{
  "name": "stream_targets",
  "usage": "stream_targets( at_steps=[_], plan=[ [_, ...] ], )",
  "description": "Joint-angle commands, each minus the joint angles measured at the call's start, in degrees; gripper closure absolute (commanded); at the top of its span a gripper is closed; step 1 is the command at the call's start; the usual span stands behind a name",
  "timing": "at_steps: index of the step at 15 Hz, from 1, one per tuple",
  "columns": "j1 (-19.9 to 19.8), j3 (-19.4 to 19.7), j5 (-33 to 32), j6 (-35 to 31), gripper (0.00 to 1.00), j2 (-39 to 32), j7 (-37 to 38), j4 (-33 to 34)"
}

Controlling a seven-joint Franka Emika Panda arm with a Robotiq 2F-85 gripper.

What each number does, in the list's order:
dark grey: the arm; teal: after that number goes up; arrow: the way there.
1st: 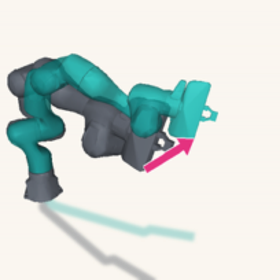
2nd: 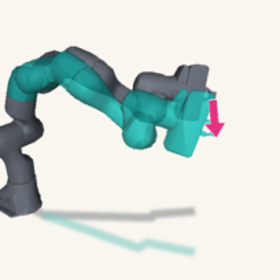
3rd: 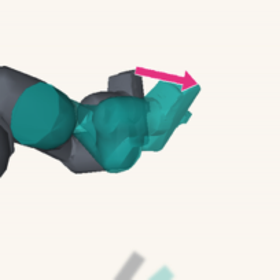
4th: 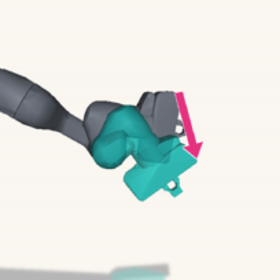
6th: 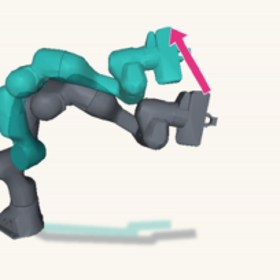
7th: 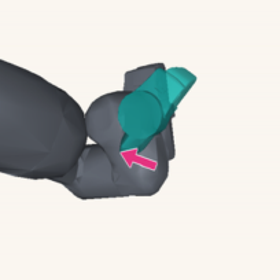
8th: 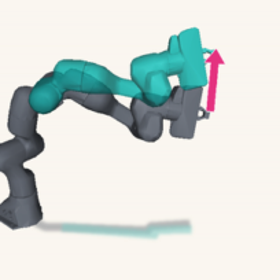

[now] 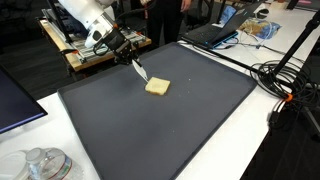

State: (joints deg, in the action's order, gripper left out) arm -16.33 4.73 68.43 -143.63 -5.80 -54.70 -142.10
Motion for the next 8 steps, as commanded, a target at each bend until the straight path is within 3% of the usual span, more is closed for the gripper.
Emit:
stream_targets(
  at_steps=[1,4,8],
  plan=[
    [2.35,1.8,5.06,-1.45,0.99,3.98,-3.93,-3.71],
    [5.0,1.38,-2.63,-3.96,0.99,5.96,2.2,-4.12],
    [10.2,-1.11,-23.02,-10.36,0.99,7.72,18.6,-4.98]
  ],
)
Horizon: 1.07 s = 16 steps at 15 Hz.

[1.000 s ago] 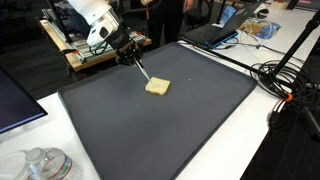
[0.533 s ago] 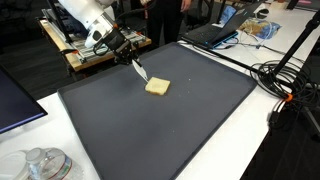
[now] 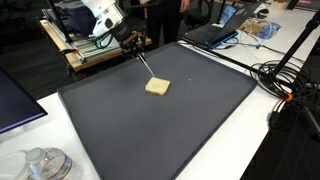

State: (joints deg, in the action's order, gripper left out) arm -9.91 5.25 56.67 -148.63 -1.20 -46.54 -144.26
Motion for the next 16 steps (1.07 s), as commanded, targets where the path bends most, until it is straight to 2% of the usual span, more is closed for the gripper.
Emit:
stream_targets(
  at_steps=[1,5,7,9,12,13,15,16],
  plan=[
    [4.82,-2.31,-15.98,-6.29,0.99,3.2,13.91,-3.21],
    [8.39,-4.93,-35.25,-13.02,0.99,3.03,28.24,-6.12],
    [8.56,-4.81,-44.92,-17.01,0.99,2.99,34.09,-7.79],
    [7.17,-3.28,-54.44,-18.18,0.99,3.97,37.72,-8.34],
    [4.75,-1.27,-68.24,-12.85,0.99,8.36,43.07,-5.11],
    [-0.16,-5.96,-72.93,-10.42,0.99,10.12,46.02,-3.61],
    [-0.05,-8.56,-82.39,-5.77,0.99,13.16,54.54,-1.97],
    [1.52,-8.97,-84.05,-3.31,0.99,14.11,56.0,-1.08]
  ],
)
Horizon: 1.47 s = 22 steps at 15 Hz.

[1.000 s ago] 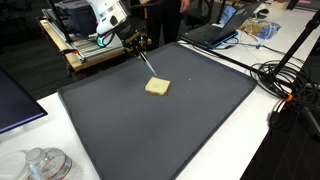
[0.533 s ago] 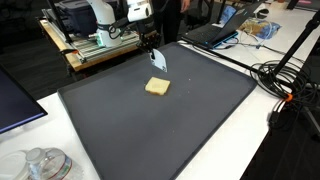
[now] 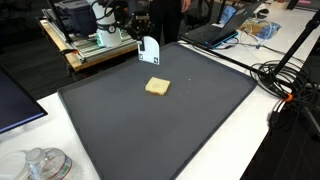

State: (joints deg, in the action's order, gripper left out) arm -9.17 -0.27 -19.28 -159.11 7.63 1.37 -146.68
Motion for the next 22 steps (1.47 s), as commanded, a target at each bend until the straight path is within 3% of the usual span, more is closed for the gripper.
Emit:
stream_targets(
  at_steps=[1,4,10,18,22],
  plan=[
    [1.61,-5.21,-9.13,9.82,0.99,6.06,9.44,1.92],
    [5.19,-9.32,-9.33,16.0,0.99,6.28,10.98,3.32],
    [7.89,-12.6,-13.77,16.95,0.99,1.35,15.08,4.81],
    [9.49,-10.1,-23.08,16.29,0.99,-7.63,22.87,6.99],
    [11.2,-8.43,-17.72,17.99,0.99,-11.56,20.43,10.27]
  ],
)
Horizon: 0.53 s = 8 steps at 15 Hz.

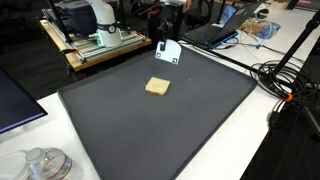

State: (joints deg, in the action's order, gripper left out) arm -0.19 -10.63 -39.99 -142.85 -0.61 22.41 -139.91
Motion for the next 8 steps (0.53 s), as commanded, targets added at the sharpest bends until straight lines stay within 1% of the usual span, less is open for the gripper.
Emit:
stream_targets(
  at_steps=[1,3,5,8],
  plan=[
    [2.59,2.23,5.03,2.83,0.99,-4.66,-1.36,5.14],
    [3.07,2.91,10.25,4.79,0.99,-6.91,-3.77,8.26],
    [3.11,3.64,16.96,7.06,0.99,-9.1,-7.51,12.02],
    [2.36,4.85,24.68,9.65,0.99,-11.1,-12.56,16.43]
  ],
)
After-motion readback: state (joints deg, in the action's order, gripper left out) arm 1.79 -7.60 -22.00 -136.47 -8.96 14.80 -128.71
